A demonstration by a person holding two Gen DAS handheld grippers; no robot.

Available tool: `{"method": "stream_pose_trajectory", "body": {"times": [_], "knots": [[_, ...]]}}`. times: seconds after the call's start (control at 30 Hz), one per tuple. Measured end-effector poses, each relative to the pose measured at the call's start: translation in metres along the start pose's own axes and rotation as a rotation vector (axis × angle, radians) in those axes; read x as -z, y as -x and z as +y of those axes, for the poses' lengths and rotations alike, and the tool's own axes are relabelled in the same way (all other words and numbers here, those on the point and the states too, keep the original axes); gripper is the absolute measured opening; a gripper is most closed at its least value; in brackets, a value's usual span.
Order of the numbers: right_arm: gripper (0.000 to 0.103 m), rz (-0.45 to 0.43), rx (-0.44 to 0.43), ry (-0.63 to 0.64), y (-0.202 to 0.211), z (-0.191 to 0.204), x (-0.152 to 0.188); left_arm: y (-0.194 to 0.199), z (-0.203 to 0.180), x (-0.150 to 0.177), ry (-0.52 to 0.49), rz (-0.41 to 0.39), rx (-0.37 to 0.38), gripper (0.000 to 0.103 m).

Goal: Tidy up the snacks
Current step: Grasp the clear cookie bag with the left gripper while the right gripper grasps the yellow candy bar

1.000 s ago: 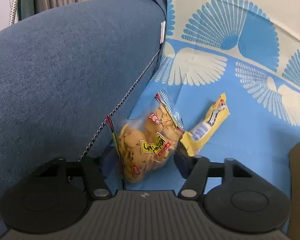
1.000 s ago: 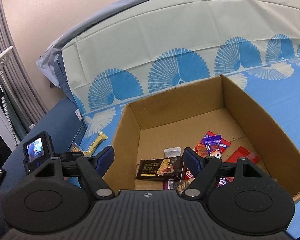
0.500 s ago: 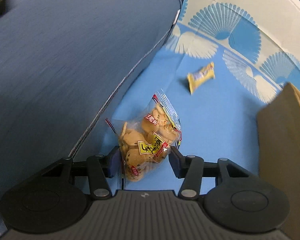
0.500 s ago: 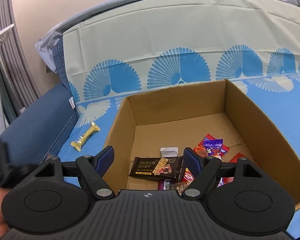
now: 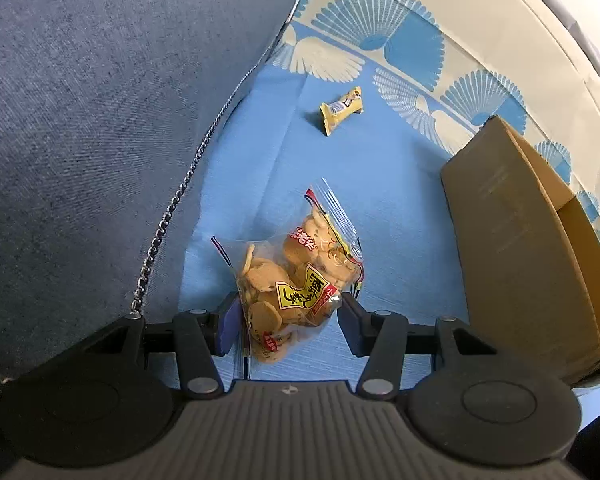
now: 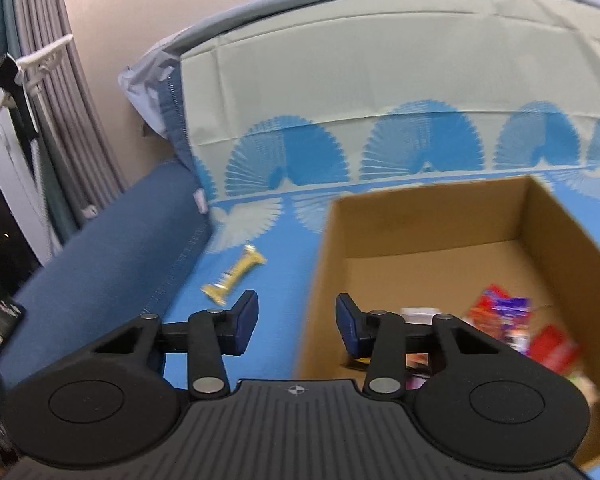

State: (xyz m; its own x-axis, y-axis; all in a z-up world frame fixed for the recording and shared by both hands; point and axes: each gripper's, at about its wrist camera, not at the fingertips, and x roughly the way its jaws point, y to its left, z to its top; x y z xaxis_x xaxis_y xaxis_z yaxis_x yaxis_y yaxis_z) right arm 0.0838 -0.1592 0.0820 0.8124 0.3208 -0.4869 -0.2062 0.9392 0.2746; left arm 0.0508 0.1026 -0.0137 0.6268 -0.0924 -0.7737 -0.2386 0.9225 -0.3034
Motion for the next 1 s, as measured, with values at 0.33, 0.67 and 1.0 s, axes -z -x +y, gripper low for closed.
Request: {"method": "stream_pose_trajectory", "body": {"times": [0.33,0.67,1.0], "knots": [[0.047,0.199,-0.114,0.009,-0.129,0.066,-0.013,0.000,0.006,-0.001,-0.022,-0.014,0.047,0.057],[0.073,0.387,-0.028,0.048,-0.292,0.103,-0.012,0.003,0.009,0.003,-0.039,-0.026,0.065,0.057],[0.016,0.448,0.105,0.145,-0.348,0.116,-0.009,-0.001,0.006,0.004,-0.033,-0.027,0.066,0.057]]}}
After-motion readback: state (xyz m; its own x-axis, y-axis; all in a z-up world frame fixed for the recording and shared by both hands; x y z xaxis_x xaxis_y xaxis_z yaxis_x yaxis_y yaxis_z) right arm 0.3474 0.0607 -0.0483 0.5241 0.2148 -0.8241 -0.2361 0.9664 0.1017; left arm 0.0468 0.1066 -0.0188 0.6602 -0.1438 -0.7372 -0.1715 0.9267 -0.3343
